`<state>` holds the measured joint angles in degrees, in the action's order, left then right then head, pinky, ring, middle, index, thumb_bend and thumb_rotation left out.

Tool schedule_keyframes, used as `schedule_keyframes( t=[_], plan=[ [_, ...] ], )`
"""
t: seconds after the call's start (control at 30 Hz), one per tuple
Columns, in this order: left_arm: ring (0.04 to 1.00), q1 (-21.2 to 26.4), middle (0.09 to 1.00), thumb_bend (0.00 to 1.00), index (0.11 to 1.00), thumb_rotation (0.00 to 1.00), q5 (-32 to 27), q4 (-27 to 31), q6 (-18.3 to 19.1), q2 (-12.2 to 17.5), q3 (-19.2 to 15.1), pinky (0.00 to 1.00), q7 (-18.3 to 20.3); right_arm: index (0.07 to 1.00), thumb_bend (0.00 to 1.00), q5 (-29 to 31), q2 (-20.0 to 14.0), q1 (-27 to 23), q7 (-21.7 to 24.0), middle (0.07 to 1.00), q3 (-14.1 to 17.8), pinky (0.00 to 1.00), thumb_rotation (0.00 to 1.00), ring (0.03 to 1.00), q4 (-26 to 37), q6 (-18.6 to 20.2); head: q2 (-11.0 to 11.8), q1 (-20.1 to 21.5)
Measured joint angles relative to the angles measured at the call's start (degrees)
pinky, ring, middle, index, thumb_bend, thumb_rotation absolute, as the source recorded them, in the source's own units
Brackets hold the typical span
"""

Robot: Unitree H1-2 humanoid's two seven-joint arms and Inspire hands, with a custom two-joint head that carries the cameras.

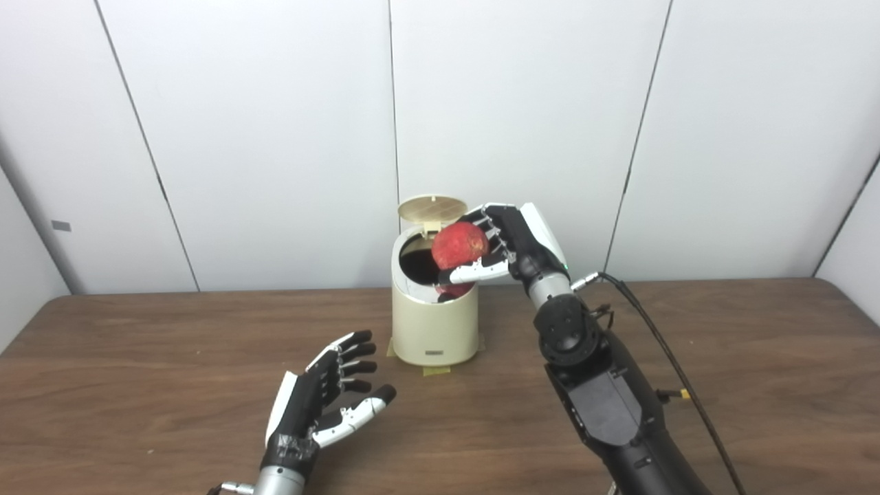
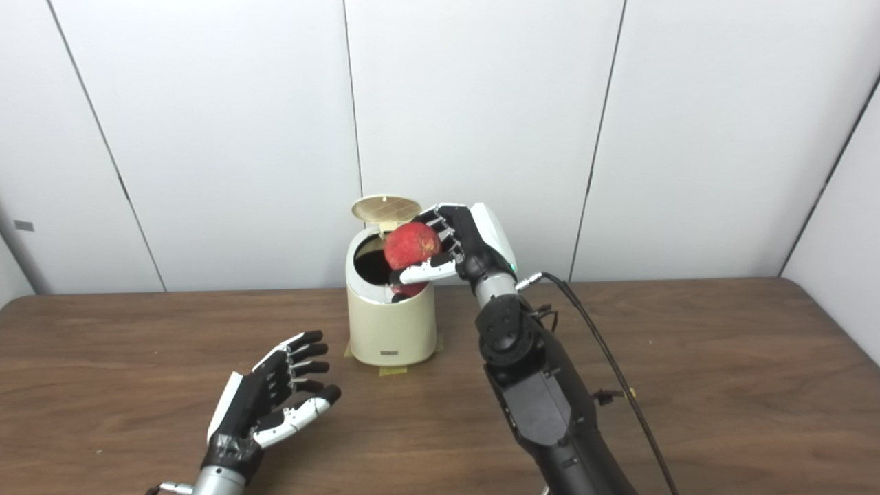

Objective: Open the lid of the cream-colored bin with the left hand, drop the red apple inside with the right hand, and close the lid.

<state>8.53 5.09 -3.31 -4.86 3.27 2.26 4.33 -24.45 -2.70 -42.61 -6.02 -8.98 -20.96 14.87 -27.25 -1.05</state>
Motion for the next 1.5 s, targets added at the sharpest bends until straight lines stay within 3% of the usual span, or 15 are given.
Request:
schedule_keyframes(
  t=[0.1, 0.13, 0.17, 0.27, 0.33, 0.73, 1.07, 1.2, 1.3, 1.5],
  plan=[
    [0.742, -0.04, 0.794, 0.70, 0.828, 0.22, 0.23, 0.00, 0.09, -0.27, 0.06, 0.65, -0.15, 0.531, 0.52, 0.52, 0.13, -0.02, 0.14, 0.474, -0.14, 0.42, 0.00, 0.434, -0.01, -0.01, -0.09, -0.18],
    [0.741, -0.04, 0.795, 0.70, 0.827, 0.22, 0.38, 0.00, 0.11, -0.32, 0.10, 0.65, -0.22, 0.510, 0.52, 0.48, 0.09, -0.04, 0.48, 0.487, -0.61, 0.51, 0.00, 0.540, 0.00, 0.03, -0.09, -0.18],
    [0.740, -0.04, 0.796, 0.70, 0.826, 0.22, 0.54, 0.00, 0.13, -0.38, 0.18, 0.65, -0.28, 0.590, 0.69, 0.32, -0.13, -0.14, 0.87, 0.653, -1.11, 0.52, 0.05, 0.620, 0.09, 0.12, -0.09, -0.35],
    [0.741, -0.04, 0.798, 0.70, 0.826, 0.22, 1.01, 0.00, 0.13, -0.44, 0.30, 0.65, -0.40, 0.692, 0.86, -0.22, -1.10, -0.69, 2.81, 0.747, -2.89, 0.48, 0.07, 0.640, 0.71, 0.74, -0.18, -0.53],
    [0.741, -0.03, 0.800, 0.69, 0.828, 0.22, 1.19, 0.00, 0.13, -0.44, 0.31, 0.65, -0.41, 0.734, 0.91, -0.84, -1.61, -0.82, 3.85, 0.808, -3.73, 0.47, 0.09, 0.659, 1.22, 1.67, -0.18, -0.70],
    [0.736, -0.02, 0.800, 0.69, 0.829, 0.22, 1.26, -0.13, 0.06, -0.45, 0.33, 0.65, -0.39, 0.755, 0.92, -1.76, -2.68, -0.82, 5.92, 0.821, -4.94, 0.48, 0.14, 0.671, 2.54, 3.27, -0.09, -0.26],
    [0.739, -0.02, 0.802, 0.69, 0.827, 0.21, 1.24, -0.13, 0.06, -0.23, 0.30, 0.65, -0.20, 0.727, 0.93, -1.67, -2.70, -0.16, 6.61, 0.795, -4.74, 0.45, 0.10, 0.639, 4.31, 3.80, 0.00, 0.17],
    [0.737, -0.02, 0.799, 0.68, 0.827, 0.21, 1.27, -0.13, 0.06, -0.18, 0.35, 0.65, -0.18, 0.694, 0.88, -0.72, -2.28, 2.10, 5.75, 0.720, -2.94, 0.40, 0.05, 0.554, 6.94, 3.61, 0.00, 0.09],
    [0.737, -0.02, 0.797, 0.68, 0.828, 0.20, 1.22, -0.13, 0.06, -0.12, 0.33, 0.65, -0.08, 0.677, 0.85, 0.35, -2.07, 4.83, 4.97, 0.689, -1.59, 0.41, 0.04, 0.541, 9.80, 2.38, 0.00, -0.09],
    [0.745, -0.04, 0.801, 0.69, 0.828, 0.21, 1.17, -0.14, 0.06, 0.32, 0.16, 0.65, 0.07, 0.689, 0.81, 7.29, -1.97, 11.79, 3.70, 0.696, 5.44, 0.46, 0.09, 0.540, 19.14, -0.93, 0.00, -0.44]
  ],
)
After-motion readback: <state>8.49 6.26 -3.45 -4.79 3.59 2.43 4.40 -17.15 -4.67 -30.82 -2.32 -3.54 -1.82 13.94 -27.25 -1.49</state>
